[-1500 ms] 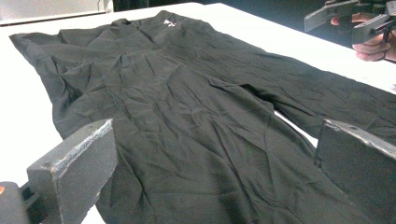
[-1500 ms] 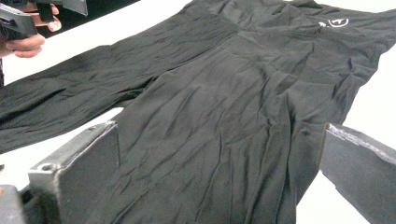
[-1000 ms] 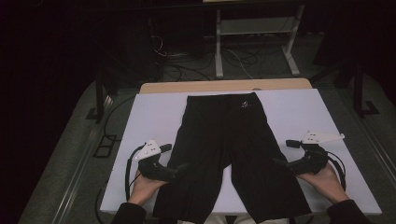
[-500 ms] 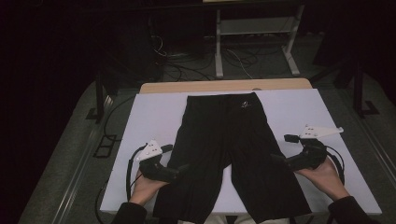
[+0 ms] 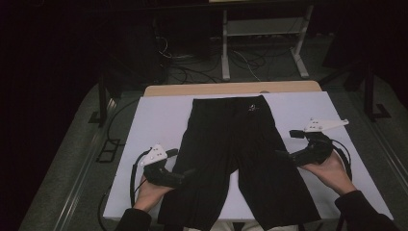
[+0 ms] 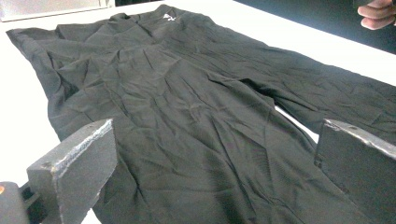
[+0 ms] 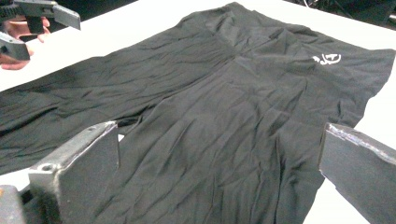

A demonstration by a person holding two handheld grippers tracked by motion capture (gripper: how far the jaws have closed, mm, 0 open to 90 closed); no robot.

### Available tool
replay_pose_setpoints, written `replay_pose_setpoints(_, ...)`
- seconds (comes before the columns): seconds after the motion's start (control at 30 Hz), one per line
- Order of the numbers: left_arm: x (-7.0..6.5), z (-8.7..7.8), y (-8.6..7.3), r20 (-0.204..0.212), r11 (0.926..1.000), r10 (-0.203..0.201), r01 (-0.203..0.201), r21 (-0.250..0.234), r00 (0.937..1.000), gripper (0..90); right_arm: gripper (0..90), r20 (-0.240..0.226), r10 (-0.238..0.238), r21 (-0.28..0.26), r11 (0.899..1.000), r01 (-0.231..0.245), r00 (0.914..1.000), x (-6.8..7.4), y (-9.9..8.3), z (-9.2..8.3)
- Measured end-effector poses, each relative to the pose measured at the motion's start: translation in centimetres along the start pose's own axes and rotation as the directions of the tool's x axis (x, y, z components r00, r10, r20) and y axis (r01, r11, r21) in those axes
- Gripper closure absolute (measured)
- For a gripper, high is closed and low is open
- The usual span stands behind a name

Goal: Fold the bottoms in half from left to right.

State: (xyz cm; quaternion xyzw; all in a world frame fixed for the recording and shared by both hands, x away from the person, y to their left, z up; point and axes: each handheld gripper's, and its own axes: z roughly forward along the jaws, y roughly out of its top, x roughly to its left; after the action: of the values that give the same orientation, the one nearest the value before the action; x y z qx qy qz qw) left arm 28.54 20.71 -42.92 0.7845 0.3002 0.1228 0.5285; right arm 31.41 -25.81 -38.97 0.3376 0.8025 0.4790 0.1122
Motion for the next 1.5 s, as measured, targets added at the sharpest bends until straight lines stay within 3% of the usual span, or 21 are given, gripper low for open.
replay_pose_setpoints(0.4, 0.0, 0.0, 0.0, 0.001, 1.0, -0.002, 0.002, -0.001, 1.0, 0.0, 0.0, -0.006, -0.021, 0.002, 1.0, 0.021, 0.9998, -0.1, 2.3, 0.8)
replay_pose_setpoints(1.5, 0.1, 0.0, 0.0, 0.006, 1.0, -0.004, 0.004, -0.005, 1.0, 0.0, 0.0, -0.018, -0.072, 0.04, 0.997, 0.072, 0.9973, -0.2, 8.9, 6.8)
